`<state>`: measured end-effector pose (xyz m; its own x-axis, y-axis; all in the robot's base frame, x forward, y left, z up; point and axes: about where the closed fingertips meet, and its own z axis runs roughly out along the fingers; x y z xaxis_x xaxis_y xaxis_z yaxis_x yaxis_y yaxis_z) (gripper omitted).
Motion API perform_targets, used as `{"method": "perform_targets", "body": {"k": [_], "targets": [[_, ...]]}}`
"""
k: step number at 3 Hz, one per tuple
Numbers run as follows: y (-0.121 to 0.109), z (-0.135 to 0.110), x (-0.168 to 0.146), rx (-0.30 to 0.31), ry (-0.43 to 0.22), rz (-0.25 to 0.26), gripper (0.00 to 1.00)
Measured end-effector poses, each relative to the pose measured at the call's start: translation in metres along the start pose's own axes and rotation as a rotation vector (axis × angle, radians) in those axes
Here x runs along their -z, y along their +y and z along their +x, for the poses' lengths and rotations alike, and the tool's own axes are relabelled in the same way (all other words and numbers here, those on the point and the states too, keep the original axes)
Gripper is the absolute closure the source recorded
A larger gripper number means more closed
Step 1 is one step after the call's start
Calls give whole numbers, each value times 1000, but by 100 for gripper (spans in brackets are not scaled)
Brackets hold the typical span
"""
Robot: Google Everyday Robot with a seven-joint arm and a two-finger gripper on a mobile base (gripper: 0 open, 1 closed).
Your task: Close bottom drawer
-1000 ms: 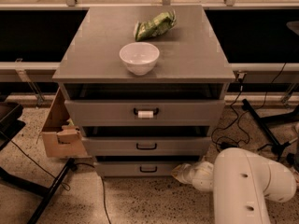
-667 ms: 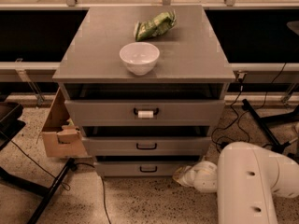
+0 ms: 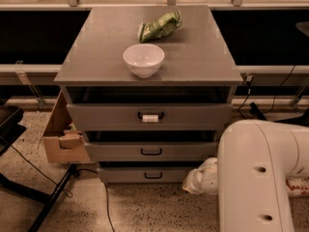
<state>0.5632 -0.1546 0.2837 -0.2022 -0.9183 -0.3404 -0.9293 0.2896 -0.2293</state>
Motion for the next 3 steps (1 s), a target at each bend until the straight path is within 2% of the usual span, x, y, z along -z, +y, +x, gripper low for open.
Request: {"method": "perform_targets", "body": {"k": [1,2,3], "targets": [[24,19,85,-60,146,-22,100],[53,50,139,-141,232,-32,100],[60,52,145,-145,236,-39,82]]}}
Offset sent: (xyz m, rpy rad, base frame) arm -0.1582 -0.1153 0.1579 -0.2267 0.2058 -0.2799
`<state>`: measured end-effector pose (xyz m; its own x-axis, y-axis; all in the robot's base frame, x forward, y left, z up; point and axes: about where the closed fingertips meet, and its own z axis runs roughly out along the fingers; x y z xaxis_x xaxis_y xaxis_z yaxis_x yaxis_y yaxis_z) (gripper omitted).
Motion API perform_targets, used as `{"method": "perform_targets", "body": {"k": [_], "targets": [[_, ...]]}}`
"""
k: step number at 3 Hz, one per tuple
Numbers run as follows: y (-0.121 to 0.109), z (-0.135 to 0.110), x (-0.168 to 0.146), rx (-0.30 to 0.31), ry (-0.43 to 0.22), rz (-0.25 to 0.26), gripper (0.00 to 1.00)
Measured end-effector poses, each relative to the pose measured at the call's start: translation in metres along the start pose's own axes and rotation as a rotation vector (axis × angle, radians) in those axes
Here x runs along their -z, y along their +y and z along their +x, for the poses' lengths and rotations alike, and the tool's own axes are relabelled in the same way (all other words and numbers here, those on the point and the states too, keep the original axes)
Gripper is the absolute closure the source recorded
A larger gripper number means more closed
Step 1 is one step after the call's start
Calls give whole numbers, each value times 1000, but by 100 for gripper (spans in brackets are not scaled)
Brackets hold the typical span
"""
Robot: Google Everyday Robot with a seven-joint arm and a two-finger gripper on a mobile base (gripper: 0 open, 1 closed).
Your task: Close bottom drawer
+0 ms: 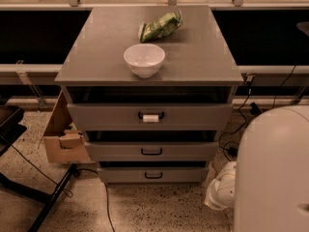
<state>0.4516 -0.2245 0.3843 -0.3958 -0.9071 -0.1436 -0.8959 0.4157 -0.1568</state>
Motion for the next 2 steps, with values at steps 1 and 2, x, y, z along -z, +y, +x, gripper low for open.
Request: {"method": "perform_targets", "body": {"k": [1,2], "targets": [[0,0,0,0,0,0,59],[0,0,0,0,0,0,35]]}}
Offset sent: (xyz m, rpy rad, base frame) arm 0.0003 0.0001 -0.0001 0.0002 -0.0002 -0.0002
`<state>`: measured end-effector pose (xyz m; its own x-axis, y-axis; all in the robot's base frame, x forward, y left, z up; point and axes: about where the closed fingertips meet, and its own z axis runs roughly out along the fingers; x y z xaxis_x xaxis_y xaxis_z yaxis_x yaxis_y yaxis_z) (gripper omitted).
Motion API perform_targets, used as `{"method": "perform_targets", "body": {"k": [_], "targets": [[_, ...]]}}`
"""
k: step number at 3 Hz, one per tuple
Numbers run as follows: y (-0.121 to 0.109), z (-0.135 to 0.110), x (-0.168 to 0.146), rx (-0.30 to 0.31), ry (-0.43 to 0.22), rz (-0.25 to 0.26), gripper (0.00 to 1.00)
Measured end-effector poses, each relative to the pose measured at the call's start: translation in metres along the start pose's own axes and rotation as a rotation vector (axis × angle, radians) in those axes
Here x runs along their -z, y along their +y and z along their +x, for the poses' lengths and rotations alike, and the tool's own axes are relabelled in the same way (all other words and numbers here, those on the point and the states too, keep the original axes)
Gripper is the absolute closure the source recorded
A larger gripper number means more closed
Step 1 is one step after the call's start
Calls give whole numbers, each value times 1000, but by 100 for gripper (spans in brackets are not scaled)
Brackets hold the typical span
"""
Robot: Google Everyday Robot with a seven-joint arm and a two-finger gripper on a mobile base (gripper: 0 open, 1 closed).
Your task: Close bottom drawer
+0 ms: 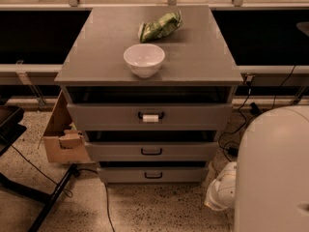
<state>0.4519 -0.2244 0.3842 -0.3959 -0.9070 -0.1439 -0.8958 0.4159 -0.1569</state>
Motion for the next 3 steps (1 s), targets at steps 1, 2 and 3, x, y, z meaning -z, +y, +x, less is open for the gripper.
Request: {"method": "perform_targets", "body": {"k": [1,2,3], "targets": [[0,0,0,0,0,0,13],[0,0,0,0,0,0,0],[0,0,0,0,0,0,0]]}}
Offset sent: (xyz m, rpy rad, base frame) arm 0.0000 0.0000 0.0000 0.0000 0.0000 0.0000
